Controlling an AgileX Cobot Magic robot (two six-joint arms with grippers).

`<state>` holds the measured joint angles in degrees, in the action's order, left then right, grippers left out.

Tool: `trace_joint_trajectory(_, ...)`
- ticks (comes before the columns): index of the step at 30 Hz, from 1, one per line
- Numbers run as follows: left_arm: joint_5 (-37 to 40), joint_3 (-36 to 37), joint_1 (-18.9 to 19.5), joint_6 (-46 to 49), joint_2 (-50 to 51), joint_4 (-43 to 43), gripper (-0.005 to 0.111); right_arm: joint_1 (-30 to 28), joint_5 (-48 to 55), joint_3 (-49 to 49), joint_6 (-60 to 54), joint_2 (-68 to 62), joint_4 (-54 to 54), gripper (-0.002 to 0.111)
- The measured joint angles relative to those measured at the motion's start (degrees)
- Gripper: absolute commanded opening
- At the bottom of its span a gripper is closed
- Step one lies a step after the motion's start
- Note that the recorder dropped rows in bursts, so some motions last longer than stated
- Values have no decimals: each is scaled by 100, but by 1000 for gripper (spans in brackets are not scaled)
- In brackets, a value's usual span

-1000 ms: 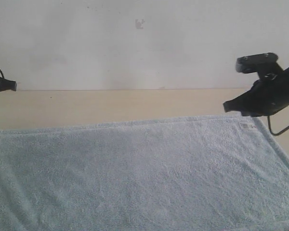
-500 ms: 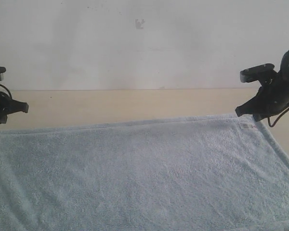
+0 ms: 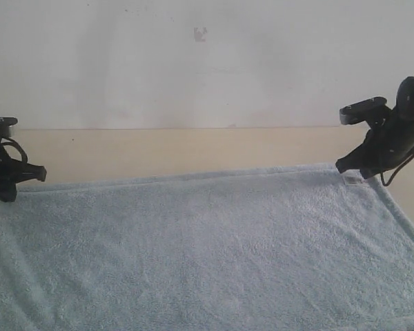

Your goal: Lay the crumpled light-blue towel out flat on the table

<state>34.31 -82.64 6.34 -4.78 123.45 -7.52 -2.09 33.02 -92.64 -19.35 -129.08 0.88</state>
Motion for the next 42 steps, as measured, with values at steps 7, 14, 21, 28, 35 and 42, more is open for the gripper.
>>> trace_joint_trajectory(7, -80, 0, 0, 0, 154, -1, 4, 0, 200, -492, 0, -313, 0, 0)
trace_joint_trajectory(14, -261, 0, 0, -11, 191, -1, 4, -25, 252, -570, 40, -441, -13, 0)
trace_joint_trajectory(21, -429, 0, 0, -11, 215, -56, 4, -350, 448, -610, 376, -464, -46, 0)
trace_joint_trajectory(28, -564, 0, 0, -34, 237, -56, 4, -809, 1026, -659, 436, -427, 34, 0)
trace_joint_trajectory(35, -923, 0, -87, -92, 263, -41, 4, -824, 1238, -444, 145, -235, 80, 0)
trace_joint_trajectory(42, -1062, -177, -212, -102, 334, -41, 4, -351, 779, -235, 34, -105, 51, 0)
